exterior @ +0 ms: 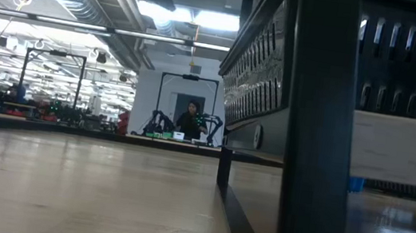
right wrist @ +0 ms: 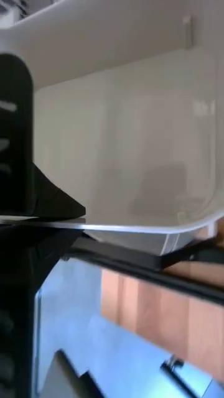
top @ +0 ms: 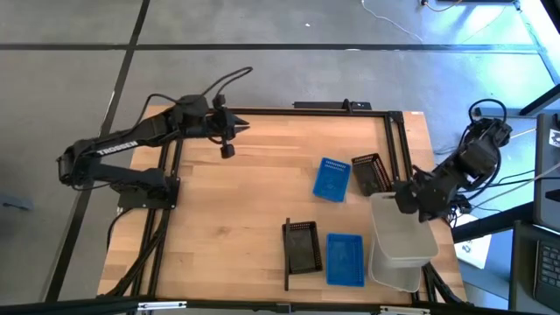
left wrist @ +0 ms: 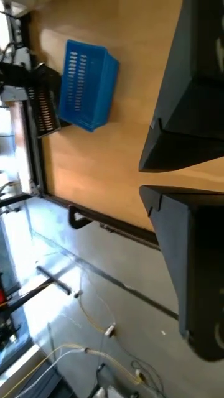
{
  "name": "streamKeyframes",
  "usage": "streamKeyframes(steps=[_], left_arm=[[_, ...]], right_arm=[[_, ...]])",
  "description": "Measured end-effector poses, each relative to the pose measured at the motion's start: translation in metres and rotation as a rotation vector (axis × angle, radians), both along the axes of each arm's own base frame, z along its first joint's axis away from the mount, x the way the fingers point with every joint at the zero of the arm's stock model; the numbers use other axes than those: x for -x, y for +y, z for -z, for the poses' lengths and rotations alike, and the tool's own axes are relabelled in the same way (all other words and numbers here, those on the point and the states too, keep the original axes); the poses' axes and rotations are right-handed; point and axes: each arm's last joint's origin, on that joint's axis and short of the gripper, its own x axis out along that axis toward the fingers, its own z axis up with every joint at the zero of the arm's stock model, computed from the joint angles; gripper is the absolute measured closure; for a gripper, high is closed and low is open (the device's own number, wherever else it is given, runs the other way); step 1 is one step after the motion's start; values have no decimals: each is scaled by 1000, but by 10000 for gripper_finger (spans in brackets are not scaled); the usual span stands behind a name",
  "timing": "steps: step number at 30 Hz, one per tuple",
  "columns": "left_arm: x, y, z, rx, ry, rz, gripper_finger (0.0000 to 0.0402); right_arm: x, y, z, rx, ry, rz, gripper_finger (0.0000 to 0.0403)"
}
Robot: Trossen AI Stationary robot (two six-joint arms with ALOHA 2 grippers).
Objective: Stack baskets on shelf by color
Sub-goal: Stack the gray bin on top of the gray bins on the shelf
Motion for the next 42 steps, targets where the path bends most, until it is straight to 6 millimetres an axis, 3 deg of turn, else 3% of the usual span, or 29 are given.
streamKeyframes(steps=[11,18,42], left_arm=[[-14,6,11,18,42,1,363],[-14,6,11,17,42,2,363],[-14,6,11,17,41,2,363]], right_arm=[[-8,23,-4,-56,134,-73,403],[-14,31,3,-30,185,-73,403],[-32,42,31,74,276,-14,402]])
